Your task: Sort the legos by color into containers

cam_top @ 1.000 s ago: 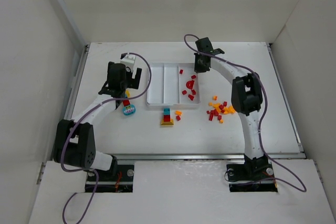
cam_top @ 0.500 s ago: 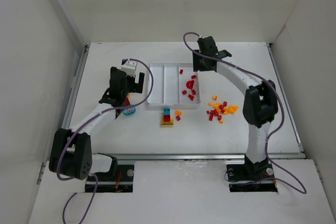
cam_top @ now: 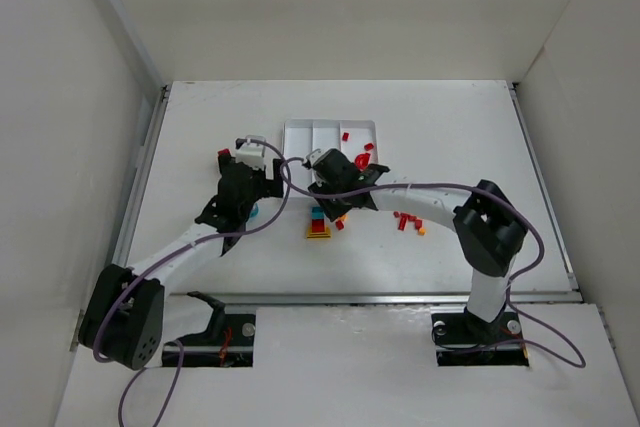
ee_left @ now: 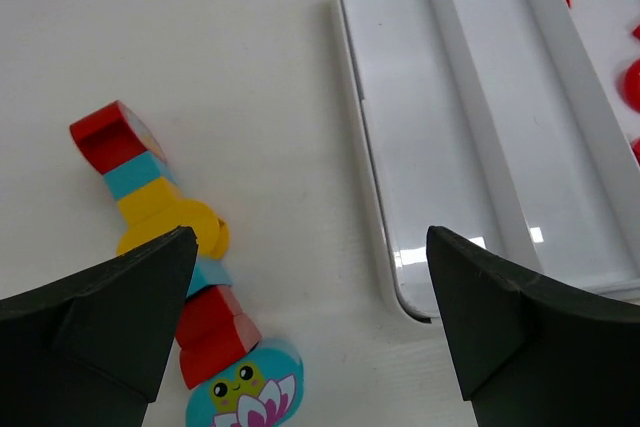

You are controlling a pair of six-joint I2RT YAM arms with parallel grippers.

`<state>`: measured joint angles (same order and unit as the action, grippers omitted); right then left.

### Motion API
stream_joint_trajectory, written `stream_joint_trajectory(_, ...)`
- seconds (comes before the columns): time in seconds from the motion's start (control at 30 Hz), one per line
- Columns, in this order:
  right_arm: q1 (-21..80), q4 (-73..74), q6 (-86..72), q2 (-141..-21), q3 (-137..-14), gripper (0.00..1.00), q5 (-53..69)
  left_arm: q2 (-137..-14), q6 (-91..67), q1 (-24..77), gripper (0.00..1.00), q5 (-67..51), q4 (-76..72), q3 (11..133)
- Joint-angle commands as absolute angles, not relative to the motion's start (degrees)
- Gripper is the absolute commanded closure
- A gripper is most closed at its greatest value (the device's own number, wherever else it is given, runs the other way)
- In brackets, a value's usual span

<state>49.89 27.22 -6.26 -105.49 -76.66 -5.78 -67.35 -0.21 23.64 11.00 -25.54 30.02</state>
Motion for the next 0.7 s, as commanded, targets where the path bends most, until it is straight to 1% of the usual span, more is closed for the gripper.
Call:
stream_joint_trajectory(0.0,49.0,23.7,-8.5,-105.1,-77.3,0.57,-6.9,-64.4,-5.0,24.4,0.03,16.1,-30.0,28.8)
stream_joint_trajectory(0.03,49.5,23.7,-8.5,-105.6,-77.3,0.59,-6.9,-63.6,-5.6,24.4,0.04,16.1,-30.0,28.3)
stream_joint_trajectory(0.13,50.1,23.7,-9.7,-105.6,-76.0,0.59,-8.3,-63.0,-5.1,25.7,0.04,16.6,-30.0,27.8)
stream_joint_trajectory(0.43,50.1,23.1,-13.3,-102.9,-67.4,0.59,-8.1,-60.6,-6.2,27.6,0.04,17.1,-27.4,27.2)
stream_joint_trajectory(0.67,51.9,23.1,-13.3,-103.6,-67.3,0.59,-8.1,-59.5,-6.9,28.2,0.04,17.1,-25.3,27.2)
